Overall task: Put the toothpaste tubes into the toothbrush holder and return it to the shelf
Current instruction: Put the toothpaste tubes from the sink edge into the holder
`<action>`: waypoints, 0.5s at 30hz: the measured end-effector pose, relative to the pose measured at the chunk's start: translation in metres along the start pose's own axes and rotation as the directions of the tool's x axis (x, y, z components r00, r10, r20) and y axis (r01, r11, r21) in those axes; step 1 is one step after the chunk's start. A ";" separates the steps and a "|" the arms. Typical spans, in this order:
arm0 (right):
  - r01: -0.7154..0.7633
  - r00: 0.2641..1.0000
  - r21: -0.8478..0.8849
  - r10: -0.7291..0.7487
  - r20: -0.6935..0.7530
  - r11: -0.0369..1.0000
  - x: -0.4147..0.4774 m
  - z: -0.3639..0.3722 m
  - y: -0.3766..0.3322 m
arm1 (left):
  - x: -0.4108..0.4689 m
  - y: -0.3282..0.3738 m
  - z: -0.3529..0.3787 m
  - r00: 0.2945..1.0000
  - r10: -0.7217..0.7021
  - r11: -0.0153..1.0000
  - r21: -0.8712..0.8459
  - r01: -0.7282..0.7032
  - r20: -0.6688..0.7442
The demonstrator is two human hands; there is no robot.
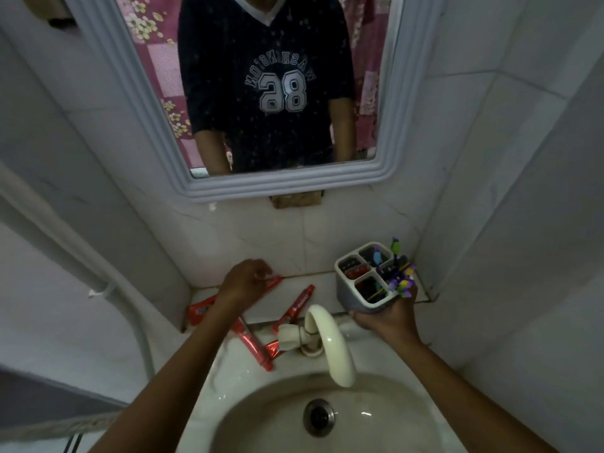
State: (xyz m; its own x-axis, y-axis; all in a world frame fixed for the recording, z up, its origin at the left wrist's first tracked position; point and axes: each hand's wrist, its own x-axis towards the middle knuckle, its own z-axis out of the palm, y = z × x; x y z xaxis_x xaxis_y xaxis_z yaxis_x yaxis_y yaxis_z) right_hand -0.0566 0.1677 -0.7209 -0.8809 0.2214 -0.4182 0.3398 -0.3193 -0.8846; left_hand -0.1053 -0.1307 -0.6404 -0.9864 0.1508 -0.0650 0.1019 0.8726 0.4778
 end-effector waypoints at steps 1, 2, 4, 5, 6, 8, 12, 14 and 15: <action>-0.037 0.999 0.079 0.035 0.037 0.996 0.000 -0.001 0.001 | -0.007 -0.016 0.008 0.998 -0.056 0.998 0.020 0.056 -0.001; 0.019 0.998 0.090 -0.024 0.050 0.996 0.001 -0.002 0.004 | -0.013 -0.029 0.016 0.995 -0.097 0.995 0.032 0.097 -0.007; 0.054 0.997 0.135 -0.060 0.038 0.989 -0.002 0.007 0.000 | -0.021 -0.047 0.031 0.988 -0.150 0.986 0.064 0.151 -0.025; 0.032 0.997 0.175 -0.045 0.070 0.984 -0.003 0.008 -0.002 | -0.022 -0.051 0.037 0.987 -0.154 0.983 0.090 0.157 -0.039; 0.015 0.996 0.171 -0.030 0.085 0.985 -0.005 0.006 -0.002 | -0.020 -0.053 0.043 0.988 -0.148 0.981 0.119 0.153 -0.053; -0.008 1.000 0.178 0.005 0.020 0.984 -0.008 -0.003 -0.001 | -0.014 -0.052 0.050 0.988 -0.138 0.970 0.191 0.148 -0.066; -0.008 1.000 -0.003 0.008 -0.007 1.000 -0.018 -0.010 -0.006 | 0.002 -0.042 0.053 0.994 -0.111 0.929 0.355 0.109 -0.014; 0.039 0.999 -0.146 -0.039 0.006 0.989 -0.022 -0.009 -0.006 | 0.006 -0.037 0.054 0.997 -0.078 0.906 0.415 0.083 -0.029; 0.051 0.999 -0.175 -0.052 -0.001 0.983 -0.022 -0.009 -0.006 | 0.007 -0.036 0.056 0.998 -0.056 0.890 0.452 0.063 -0.030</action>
State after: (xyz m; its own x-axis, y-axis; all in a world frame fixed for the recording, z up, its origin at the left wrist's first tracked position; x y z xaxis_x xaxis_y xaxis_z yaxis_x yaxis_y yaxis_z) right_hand -0.0362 0.1735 -0.7084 -0.8970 0.2384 -0.3723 0.3471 -0.1419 -0.9270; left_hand -0.1085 -0.1351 -0.7069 -0.9940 0.0878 -0.0651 0.0863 0.9960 0.0245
